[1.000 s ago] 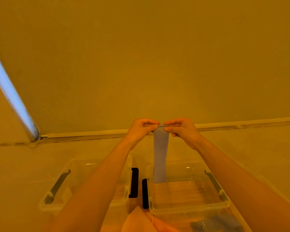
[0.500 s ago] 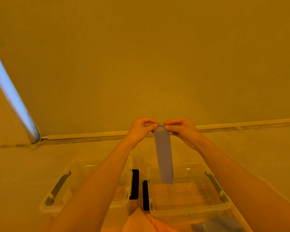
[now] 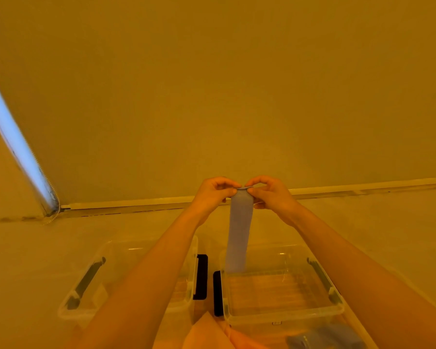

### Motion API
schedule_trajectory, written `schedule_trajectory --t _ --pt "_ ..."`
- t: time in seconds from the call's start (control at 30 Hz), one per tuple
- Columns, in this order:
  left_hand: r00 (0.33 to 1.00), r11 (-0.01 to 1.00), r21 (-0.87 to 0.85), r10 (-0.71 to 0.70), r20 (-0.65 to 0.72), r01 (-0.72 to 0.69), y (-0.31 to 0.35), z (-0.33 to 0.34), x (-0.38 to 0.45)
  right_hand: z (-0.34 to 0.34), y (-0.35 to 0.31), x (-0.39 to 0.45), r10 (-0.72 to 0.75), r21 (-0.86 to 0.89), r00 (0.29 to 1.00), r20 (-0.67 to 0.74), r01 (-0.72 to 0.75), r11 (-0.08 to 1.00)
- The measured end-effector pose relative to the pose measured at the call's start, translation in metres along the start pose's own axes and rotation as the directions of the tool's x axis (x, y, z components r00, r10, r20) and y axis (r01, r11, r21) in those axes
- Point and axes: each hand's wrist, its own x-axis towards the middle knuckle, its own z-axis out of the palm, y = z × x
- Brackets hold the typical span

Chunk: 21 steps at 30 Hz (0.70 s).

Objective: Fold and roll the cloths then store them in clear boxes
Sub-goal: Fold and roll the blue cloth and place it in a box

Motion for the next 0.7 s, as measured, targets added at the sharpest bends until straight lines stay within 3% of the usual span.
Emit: schedule_trajectory --t 0.27,0.7 --pt "1.000 1.000 0.010 -0.019 -0.002 0.019 0.004 0.005 0.001 -0.005 0.003 -0.003 0.025 0.222 0.999 0.029 -0.031 0.975" --pt "1.000 0.993 0.121 0.003 0.024 -0.006 0.008 0.006 -0.001 -0.011 0.004 -0.003 -0.038 0.071 0.999 0.009 0.038 0.997"
